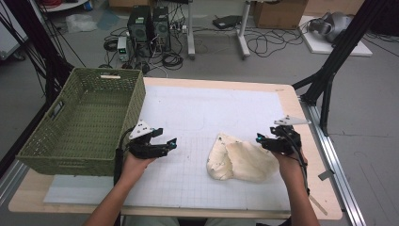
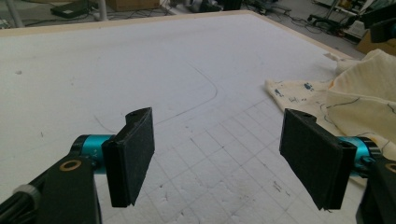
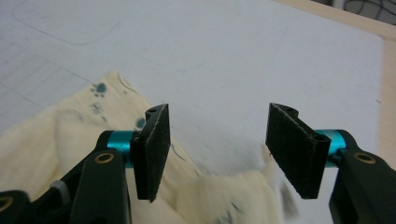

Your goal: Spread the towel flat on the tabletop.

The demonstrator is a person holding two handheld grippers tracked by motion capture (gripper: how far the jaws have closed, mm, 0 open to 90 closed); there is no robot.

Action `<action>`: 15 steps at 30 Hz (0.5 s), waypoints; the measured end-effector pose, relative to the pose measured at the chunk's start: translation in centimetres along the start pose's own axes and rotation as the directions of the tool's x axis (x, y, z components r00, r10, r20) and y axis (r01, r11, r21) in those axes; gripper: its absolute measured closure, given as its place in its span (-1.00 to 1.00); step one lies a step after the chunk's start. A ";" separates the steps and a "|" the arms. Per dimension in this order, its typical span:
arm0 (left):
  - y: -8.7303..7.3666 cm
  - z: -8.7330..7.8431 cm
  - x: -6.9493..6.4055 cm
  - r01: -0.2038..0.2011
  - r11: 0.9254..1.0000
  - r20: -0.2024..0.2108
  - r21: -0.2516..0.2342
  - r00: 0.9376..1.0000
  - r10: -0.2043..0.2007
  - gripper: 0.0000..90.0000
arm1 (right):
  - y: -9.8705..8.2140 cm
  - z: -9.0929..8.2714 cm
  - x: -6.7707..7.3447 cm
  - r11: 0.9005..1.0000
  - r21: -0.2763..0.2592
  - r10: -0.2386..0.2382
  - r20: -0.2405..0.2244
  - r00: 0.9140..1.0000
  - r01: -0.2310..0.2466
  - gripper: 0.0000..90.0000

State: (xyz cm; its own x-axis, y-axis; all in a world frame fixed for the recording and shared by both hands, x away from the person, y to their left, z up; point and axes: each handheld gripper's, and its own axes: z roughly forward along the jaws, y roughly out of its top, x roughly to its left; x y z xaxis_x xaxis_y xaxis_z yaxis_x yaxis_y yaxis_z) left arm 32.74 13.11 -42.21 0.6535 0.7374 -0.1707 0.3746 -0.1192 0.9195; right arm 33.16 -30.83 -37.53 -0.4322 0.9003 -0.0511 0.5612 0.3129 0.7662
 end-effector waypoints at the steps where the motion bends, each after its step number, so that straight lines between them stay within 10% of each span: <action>1: 0.0 0.0 0.0 0.003 1.000 0.000 -0.001 1.000 -0.003 -0.40 | 0.5 0.5 0.4 1.000 0.007 -0.010 -0.012 1.000 0.011 -0.11; 9: 0.0 0.1 0.0 0.001 1.000 0.006 0.006 1.000 -0.001 -0.40 | 2.1 5.1 2.8 0.991 0.110 -0.069 -0.094 0.993 0.080 -0.06; 15: 0.0 0.1 0.0 0.003 1.000 0.007 0.003 1.000 -0.003 -0.40 | 1.9 7.9 4.5 0.964 0.207 -0.131 -0.177 0.976 0.167 -0.01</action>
State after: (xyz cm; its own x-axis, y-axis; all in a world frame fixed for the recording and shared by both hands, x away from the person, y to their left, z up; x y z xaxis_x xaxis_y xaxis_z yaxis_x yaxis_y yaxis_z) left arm 32.76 13.07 -42.25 0.6569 0.7333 -0.1755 0.3786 -0.1195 0.9178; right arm 37.87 -23.84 -41.40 -0.6198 0.7839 -0.0370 0.6153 0.5147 0.5971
